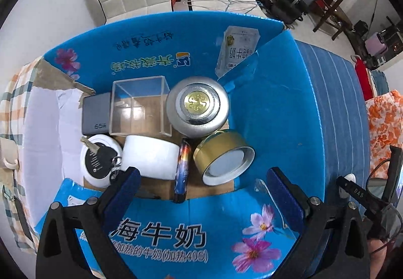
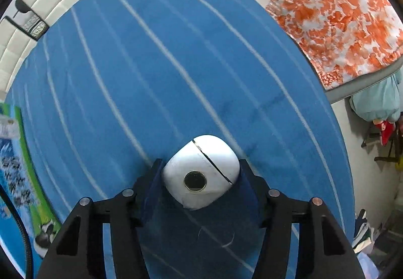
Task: Organize rigid objects
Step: 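Grasp the white earbud case with the right tool, then lower the earbud case into the box beside the tape roll and open the right tool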
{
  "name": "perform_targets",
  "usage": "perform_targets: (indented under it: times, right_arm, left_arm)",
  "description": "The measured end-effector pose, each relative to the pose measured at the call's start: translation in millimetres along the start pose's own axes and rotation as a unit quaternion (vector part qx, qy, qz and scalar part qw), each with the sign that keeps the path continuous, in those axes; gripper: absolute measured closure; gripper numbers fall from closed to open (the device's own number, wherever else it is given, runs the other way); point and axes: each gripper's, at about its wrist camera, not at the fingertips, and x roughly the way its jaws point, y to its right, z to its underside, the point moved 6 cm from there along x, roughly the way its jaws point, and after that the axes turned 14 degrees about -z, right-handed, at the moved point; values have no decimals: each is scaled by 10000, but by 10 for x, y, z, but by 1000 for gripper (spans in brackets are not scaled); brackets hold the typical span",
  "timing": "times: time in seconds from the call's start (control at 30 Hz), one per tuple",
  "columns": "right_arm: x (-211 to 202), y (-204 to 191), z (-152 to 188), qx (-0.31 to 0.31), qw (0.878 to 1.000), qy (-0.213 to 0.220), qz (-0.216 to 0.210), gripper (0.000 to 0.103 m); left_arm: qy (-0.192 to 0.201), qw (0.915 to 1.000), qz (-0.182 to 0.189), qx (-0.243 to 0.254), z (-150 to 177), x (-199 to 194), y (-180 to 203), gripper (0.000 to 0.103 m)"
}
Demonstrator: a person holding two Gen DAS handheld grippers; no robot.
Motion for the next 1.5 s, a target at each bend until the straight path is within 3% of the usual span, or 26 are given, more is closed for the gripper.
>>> perform_targets:
  times: [0.23,0.4,0.53,0.67,0.8,1.03,1.5]
  right_arm:
    - [-632,-571,375,-668,9943,186,-810,43]
    - [-1252,-1378,668,-1600,9759,402,-1430,43]
    - [-1357,-2007,894,-2210,9596,285,-1721,43]
    - [-1027,-2513,1089,-2598,9522,-13,-1605,43]
    - [-630,-2720,1165,-2749,9516,-269,-1346,43]
    - [-120,-2773,1167,-2852,9537,-448,-847,43]
    - [271,-2900,1180,-2764,9570,-732,-495,43]
  left_arm:
    - [360,9993,55,-126,110,-473,-346,1]
    - [750,9969,-165,-175,199,-858,-710,1]
    - [797,9960,-275,-288,244,-841,-963,1]
    - [579,9970,-342,-373,308,-538,-1159,1]
    - [353,9980,-356,-395,357,-201,-1282,1]
    - [234,9989,-363,-203,297,170,-1327,1]
    - [202,9989,-356,-214,224,332,-1413,1]
